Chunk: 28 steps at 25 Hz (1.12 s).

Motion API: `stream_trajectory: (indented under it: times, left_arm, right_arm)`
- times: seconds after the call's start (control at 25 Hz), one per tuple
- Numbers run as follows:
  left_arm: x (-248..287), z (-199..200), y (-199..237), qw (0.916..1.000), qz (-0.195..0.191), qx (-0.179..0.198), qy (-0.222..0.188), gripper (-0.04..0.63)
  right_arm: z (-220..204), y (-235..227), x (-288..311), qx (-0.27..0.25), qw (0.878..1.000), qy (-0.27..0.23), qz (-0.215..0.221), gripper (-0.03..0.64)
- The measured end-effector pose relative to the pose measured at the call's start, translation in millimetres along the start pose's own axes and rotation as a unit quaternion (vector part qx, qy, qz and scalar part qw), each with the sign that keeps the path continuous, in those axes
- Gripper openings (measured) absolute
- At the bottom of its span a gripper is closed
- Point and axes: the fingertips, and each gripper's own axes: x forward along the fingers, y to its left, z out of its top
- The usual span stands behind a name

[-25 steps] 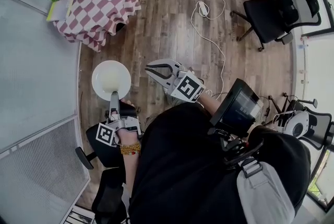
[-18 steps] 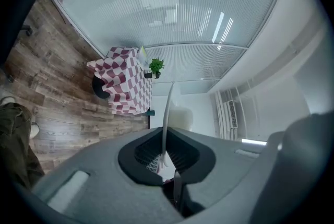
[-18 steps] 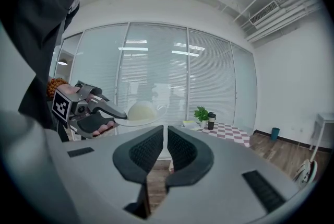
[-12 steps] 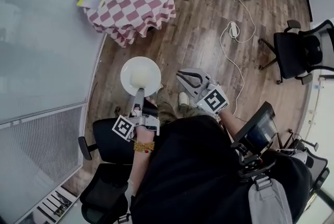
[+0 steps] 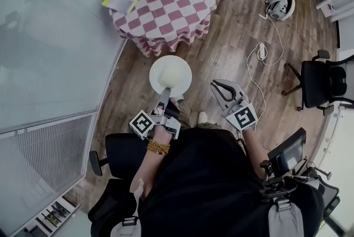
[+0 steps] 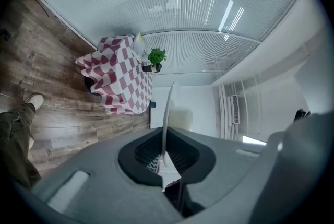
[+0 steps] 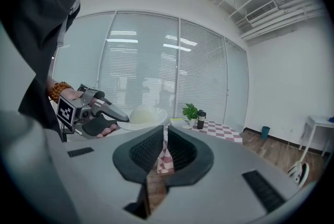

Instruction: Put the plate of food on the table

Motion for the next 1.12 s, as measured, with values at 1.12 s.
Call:
stream_trajectory:
  times: [1.12]
  left_arm:
    - [81.7, 176.1, 8.3, 0.9999, 0.003, -0.016, 0.004, 0.017]
  right_arm:
    - [51.7, -47.0, 177.8, 0.001, 1.000, 0.009, -0.017, 0.017]
